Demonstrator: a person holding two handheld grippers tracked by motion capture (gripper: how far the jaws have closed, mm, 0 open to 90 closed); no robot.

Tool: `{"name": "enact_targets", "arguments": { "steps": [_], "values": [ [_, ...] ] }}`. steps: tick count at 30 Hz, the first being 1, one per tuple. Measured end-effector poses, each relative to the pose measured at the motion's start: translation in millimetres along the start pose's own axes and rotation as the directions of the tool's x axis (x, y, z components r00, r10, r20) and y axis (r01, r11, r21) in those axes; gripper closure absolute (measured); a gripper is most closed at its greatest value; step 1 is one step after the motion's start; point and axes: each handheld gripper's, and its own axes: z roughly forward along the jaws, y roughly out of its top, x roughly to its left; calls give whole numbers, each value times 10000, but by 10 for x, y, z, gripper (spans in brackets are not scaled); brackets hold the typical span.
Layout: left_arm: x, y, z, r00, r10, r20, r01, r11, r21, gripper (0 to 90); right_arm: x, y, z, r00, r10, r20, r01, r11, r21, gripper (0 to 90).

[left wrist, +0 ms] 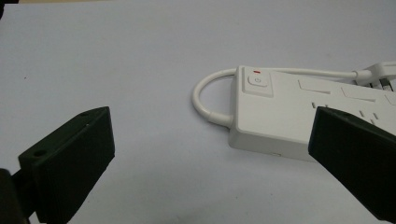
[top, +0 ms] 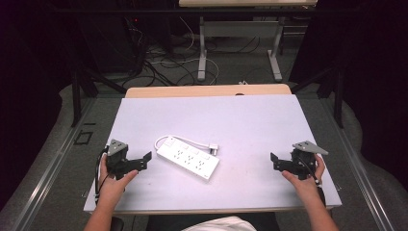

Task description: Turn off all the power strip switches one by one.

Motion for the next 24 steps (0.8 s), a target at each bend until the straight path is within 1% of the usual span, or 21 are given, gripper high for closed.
{"name": "enact_targets", "arguments": {
  "steps": [3,4,6,7,8,9,10,11,12,13,14,15,16,17,18,19,20,21,22,24],
  "values": [
    [2,5,3,10000,-41,0,41,10000,19,7,17,-20,26,9999,-80,-97,82,9998,186,7],
    [3,14,0,9999,47,-100,-48,10000,-83,7,28,-25,26,9999,-108,-37,109,9997,239,7],
    [-1,24,-7,10000,74,-64,-75,9999,-116,8,36,-27,22,9997,-228,-55,229,9996,179,7],
    [-12,44,-20,9997,187,-132,-190,9995,-243,8,44,-27,15,9996,-252,-99,253,9996,94,8],
    [-21,51,-27,9997,198,-165,-203,9994,-291,12,48,-25,5,9993,-348,-139,348,9994,12,7],
    [-29,56,-29,9996,207,-190,-214,9990,-380,19,62,-23,-10,9997,-248,-80,247,9997,-80,8],
    [-32,60,-29,9995,259,-166,-266,9989,-399,26,62,-21,-26,9996,-237,-125,235,9996,-126,10],
    [-32,60,-29,9995,259,-166,-266,9989,-399,35,68,-14,-41,9998,-90,-160,88,9998,-164,11],
    [-41,68,-25,9991,351,-226,-360,9986,-378,48,74,-13,-47,9999,-8,-139,5,9997,-240,12],
    [-44,76,-27,9986,426,-318,-438,9984,-370,51,67,-9,-55,9999,-99,-113,96,9996,-279,14],
    [-47,88,-37,9987,399,-309,-410,9985,-366,62,72,-9,-64,9999,-16,-144,12,9997,-235,19],
    [-45,98,-49,9989,377,-273,-389,9982,-451,90,77,-12,-66,9999,10,-142,-14,9997,-233,22],
    [-43,107,-56,9991,361,-232,-374,9976,-578,121,73,-18,-62,9998,-67,-166,63,9997,-239,23],
    [-46,114,-59,9993,328,-201,-340,9975,-623,150,80,-23,-65,9999,-8,-135,6,9999,-148,26],
    [-46,114,-59,9993,328,-201,-340,9975,-623,164,80,-23,-65,9999,-8,-135,6,9999,-148,26],
    [-44,126,-54,9992,382,-146,-390,9973,-624,164,82,-38,-54,9998,44,-176,-47,9999,-129,41],
    [-50,148,-35,9987,485,-158,-493,9973,-542,173,78,-44,-54,9999,-11,-168,9,9999,-102,47],
    [-50,148,-35,9987,485,-158,-493,9973,-542,191,80,-50,-50,10000,-35,-93,34,9999,-139,49],
    [-55,173,-9,9990,441,-28,-442,9979,-468,203,82,-53,-53,9999,-33,-96,32,9999,-112,50],
    [-69,202,17,9991,429,66,-427,9983,-390,229,89,-59,-64,9999,40,-134,-41,10000,-45,55]
  ]
}}
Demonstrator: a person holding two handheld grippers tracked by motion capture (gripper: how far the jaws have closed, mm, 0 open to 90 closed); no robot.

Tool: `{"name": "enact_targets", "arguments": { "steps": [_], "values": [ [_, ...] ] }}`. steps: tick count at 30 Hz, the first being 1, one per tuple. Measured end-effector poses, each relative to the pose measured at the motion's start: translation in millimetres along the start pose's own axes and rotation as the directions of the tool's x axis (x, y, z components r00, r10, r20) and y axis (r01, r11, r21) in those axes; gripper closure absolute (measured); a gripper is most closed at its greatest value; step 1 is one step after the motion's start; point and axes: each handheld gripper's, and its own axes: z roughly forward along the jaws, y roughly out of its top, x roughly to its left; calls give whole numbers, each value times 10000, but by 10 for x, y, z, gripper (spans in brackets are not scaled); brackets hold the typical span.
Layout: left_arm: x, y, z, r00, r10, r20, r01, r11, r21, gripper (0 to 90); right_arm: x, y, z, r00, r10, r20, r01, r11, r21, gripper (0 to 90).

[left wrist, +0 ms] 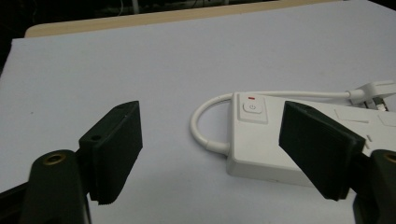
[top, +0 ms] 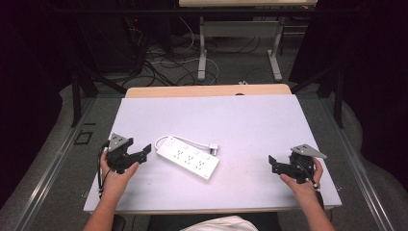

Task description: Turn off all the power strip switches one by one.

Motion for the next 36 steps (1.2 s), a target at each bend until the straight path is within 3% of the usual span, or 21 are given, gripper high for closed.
{"name": "enact_targets", "arguments": {
  "steps": [9,12,21,31,36],
  "values": [
    [-85,208,82,9989,-261,382,255,9996,156,258,4,-36,-31,9998,117,137,-117,9999,40,60],
    [-89,240,81,9983,-94,579,83,9998,192,284,-4,-42,-41,9997,21,229,-20,10000,-32,61],
    [-112,397,165,9995,-204,224,198,9994,290,375,1,-53,-54,9996,86,283,-87,10000,40,63],
    [-155,524,253,9990,-313,330,302,9989,348,466,-11,-56,-45,9996,63,273,-64,10000,21,65],
    [-184,555,345,9997,-21,254,12,9993,364,475,-11,-55,-52,9996,73,282,-78,9998,155,66]
  ]
}}
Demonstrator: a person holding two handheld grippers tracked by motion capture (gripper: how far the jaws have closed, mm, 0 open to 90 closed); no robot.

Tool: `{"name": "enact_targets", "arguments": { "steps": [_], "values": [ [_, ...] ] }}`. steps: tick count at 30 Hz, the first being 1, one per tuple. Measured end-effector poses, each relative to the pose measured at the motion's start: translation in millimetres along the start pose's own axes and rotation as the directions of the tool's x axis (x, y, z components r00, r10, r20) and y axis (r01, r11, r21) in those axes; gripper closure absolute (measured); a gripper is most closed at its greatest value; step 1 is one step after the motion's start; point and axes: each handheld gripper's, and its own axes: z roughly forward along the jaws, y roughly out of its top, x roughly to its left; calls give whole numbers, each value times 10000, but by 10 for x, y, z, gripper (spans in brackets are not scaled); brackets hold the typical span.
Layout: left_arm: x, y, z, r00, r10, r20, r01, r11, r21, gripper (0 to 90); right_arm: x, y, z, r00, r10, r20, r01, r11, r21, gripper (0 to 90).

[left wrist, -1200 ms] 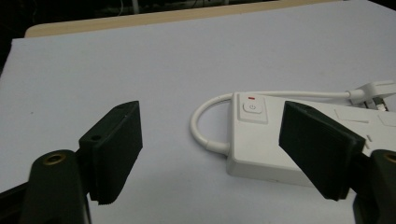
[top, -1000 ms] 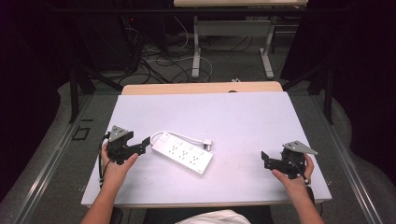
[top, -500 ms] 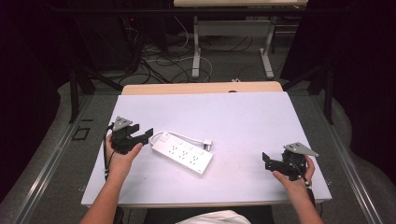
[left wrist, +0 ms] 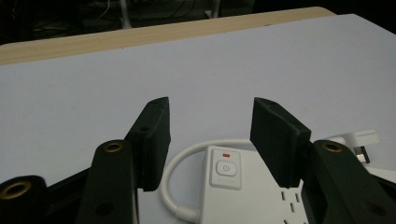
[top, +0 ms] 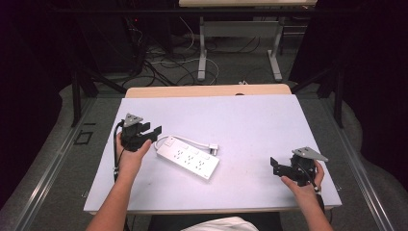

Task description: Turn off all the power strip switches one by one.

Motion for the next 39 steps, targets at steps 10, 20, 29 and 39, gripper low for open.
{"name": "enact_targets", "arguments": {
  "steps": [10,20,29,39],
  "values": [
    [-35,8,141,9998,106,-183,-103,9998,177,472,-12,-11,18,9999,63,86,-62,9999,-110,69],
    [-47,-10,270,9998,108,-185,-93,9966,820,540,-16,-9,10,10000,69,50,-69,10000,34,69],
    [-22,-97,384,9998,-177,20,174,9925,1211,673,-20,-14,24,9999,52,90,-52,10000,-71,69],
    [-43,-114,467,9995,291,141,-311,9850,1697,844,-35,-19,35,10000,58,-15,-57,10000,61,70]
  ]
}}
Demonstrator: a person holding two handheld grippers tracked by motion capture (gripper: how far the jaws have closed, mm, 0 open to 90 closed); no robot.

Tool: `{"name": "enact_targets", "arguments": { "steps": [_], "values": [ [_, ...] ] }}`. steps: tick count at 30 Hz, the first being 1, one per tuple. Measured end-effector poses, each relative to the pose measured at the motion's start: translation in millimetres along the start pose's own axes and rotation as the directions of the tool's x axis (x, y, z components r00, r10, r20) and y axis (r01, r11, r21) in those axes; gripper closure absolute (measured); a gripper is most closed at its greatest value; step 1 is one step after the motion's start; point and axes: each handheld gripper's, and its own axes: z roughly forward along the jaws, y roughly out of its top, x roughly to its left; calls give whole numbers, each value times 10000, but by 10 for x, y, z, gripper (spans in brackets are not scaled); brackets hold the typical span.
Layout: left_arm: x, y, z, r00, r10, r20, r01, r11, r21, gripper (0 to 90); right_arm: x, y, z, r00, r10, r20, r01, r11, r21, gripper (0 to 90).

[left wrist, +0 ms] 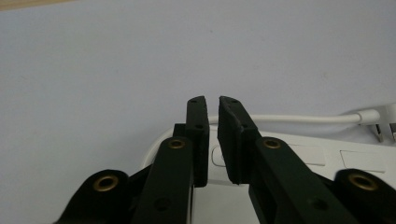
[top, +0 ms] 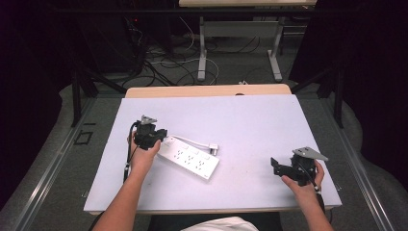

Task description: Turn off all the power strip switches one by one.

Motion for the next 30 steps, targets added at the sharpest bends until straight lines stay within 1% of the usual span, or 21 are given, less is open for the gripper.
{"name": "enact_targets", "arguments": {
  "steps": [4,8,9,11,13,15,16,17,18,20,21,25,26,27,28,29,30],
  "values": [
    [-11,-2,46,9999,62,93,-63,9999,106,896,-6,-1,1,10000,-15,-12,15,10000,0,75],
    [-16,-3,67,9999,114,60,-116,9995,290,900,0,-3,9,10000,-22,56,22,10000,-14,78],
    [-21,-3,84,9999,88,143,-96,9986,514,900,0,-2,9,10000,-10,53,10,10000,-6,78],
    [-25,-4,99,9996,104,248,-121,9974,711,900,-3,-2,9,10000,-17,60,17,10000,0,78],
    [-34,-5,109,9996,116,238,-135,9968,793,900,-6,-1,5,10000,-26,-38,26,10000,60,78],
    [-38,-3,111,9996,144,257,-166,9960,878,900,-1,-3,11,10000,0,14,0,10000,8,78],
    [-47,-4,121,9991,299,296,-327,9946,985,900,0,-3,12,10000,12,7,-12,10000,13,78],
    [-47,-4,121,9991,299,296,-327,9946,985,900,0,-3,12,10000,14,3,-14,10000,18,78],
    [-55,-4,130,9982,509,318,-541,9927,1078,900,-1,-3,14,10000,-10,11,10,10000,18,78],
    [-63,-5,142,9980,553,321,-583,9932,1004,900,-5,-2,15,10000,-42,-71,42,10000,70,78],
    [-73,-5,155,9973,660,315,-690,9918,1072,900,1,-4,14,9999,25,-100,-24,9999,137,78],
    [-87,-11,174,9978,576,315,-610,9905,1229,900,-8,-5,23,10000,-40,-61,40,9999,103,79],
    [-83,-9,190,9970,683,367,-724,9890,1287,900,-8,-5,25,10000,29,-44,-29,10000,59,79],
    [-83,-9,190,9970,683,367,-724,9890,1287,900,-8,-5,25,10000,29,-44,-29,10000,59,79],
    [-91,-16,199,9977,604,301,-638,9896,1288,900,-18,-4,18,9999,30,-116,-29,9999,116,79],
    [-85,-18,212,9972,637,380,-684,9880,1382,900,-19,-3,14,9999,79,-132,-77,9999,138,79],
    [-89,-21,217,9977,596,318,-633,9892,1322,900,-19,-3,13,9999,109,-126,-108,9998,139,82]
  ]
}}
